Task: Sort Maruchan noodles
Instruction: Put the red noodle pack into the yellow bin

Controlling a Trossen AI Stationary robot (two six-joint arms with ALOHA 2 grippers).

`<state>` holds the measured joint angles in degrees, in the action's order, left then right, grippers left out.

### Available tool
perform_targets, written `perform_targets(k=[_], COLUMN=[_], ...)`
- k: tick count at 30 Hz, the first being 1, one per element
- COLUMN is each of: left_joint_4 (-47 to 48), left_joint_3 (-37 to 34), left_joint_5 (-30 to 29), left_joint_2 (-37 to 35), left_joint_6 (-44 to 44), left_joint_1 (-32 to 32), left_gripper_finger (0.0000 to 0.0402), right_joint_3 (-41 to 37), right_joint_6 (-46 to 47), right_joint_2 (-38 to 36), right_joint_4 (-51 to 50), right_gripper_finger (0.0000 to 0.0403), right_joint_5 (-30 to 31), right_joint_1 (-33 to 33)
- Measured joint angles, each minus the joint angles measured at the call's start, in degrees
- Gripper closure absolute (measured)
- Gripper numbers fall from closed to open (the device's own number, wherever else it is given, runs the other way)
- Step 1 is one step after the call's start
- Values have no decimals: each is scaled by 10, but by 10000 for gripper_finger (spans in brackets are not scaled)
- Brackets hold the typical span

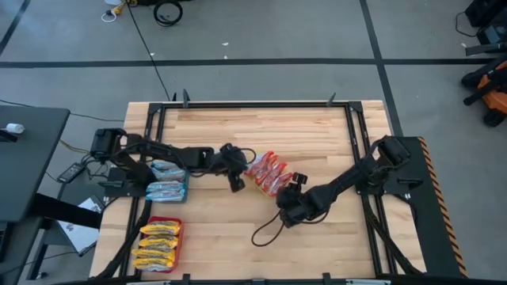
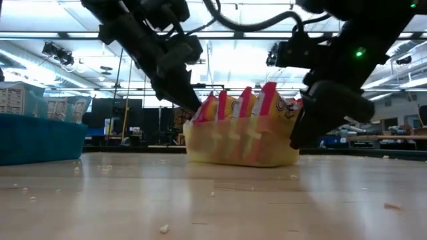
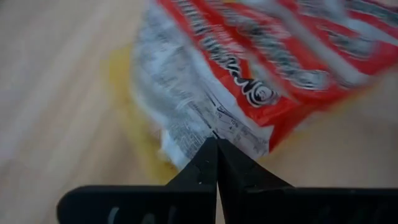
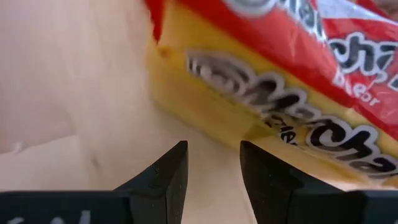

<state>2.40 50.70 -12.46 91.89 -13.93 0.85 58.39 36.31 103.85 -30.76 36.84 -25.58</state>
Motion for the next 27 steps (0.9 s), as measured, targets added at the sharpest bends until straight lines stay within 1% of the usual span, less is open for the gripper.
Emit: perform_targets(k=[2, 4, 8, 10, 12, 16, 20, 23, 27], left_joint_4=[0, 0, -4, -6, -6, 6, 25, 39, 92], left_joint_3=[0, 0, 0, 0, 1, 2, 3, 1, 17], left_joint_5=[18, 18, -16, -40, -44, -29, -19, 7, 34], left_joint_2=[0, 0, 5, 13, 23, 39, 41, 24, -21], left_joint_6=[-3, -3, 11, 17, 19, 24, 23, 25, 41], left_joint_1=[10, 18, 17, 7, -8, -36, -48, -47, -34], left_gripper_finger=[399, 399, 399, 399, 399, 399, 399, 397, 397], right_joint_3=[0, 0, -1, -1, -1, 0, 0, 0, 0], right_joint_6=[-7, -23, -75, -102, -127, -159, -200, -210, -187], right_joint_2=[0, 0, 0, 0, 0, 0, 0, -9, -33], right_joint_4=[-1, 0, 26, 49, 72, 102, 123, 113, 72], right_gripper_finger=[251, 251, 251, 251, 251, 251, 251, 251, 251], right_joint_5=[4, 5, 4, 0, -7, -22, -40, -52, -54], right_joint_1=[9, 19, 31, 32, 32, 27, 16, 12, 9])
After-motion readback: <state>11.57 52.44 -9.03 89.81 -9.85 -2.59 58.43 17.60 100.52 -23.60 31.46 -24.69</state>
